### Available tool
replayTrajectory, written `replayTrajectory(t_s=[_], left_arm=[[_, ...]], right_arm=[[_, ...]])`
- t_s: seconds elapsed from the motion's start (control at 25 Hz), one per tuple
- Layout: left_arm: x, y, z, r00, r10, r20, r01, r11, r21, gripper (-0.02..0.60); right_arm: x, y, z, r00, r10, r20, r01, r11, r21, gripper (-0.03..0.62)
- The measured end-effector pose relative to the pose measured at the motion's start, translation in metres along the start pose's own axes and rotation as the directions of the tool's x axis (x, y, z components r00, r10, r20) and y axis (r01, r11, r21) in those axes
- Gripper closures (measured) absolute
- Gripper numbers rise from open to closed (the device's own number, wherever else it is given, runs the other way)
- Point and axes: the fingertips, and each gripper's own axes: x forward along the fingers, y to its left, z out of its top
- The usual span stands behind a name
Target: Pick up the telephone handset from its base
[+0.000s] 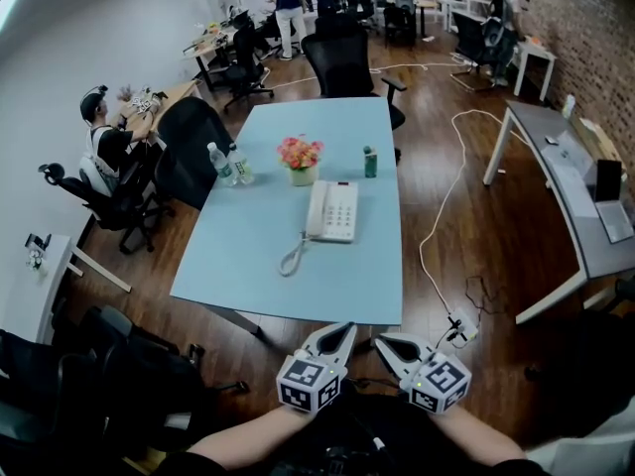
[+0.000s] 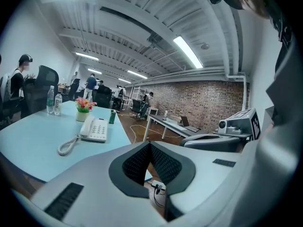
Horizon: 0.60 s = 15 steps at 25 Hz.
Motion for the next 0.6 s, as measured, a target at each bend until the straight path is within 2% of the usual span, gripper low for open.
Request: replayTrajectory(t_s=[0.36, 0.6], left_arm=[[0.048, 0.078, 0.039, 0.999, -0.04, -0.009, 0.04, 0.999, 0.014, 0.581], [0.063, 0.133, 0.064, 0.998, -0.058, -0.031, 0.057, 0.998, -0.014, 0.581]], right_arm=[[0.075, -0.048, 0.025, 0.998, -0.055, 0.005, 0.055, 0.998, -0.01, 0.576], [0.126, -0.066, 0.049, 0.995, -0.098, -0.007, 0.098, 0.995, 0.008, 0.576]])
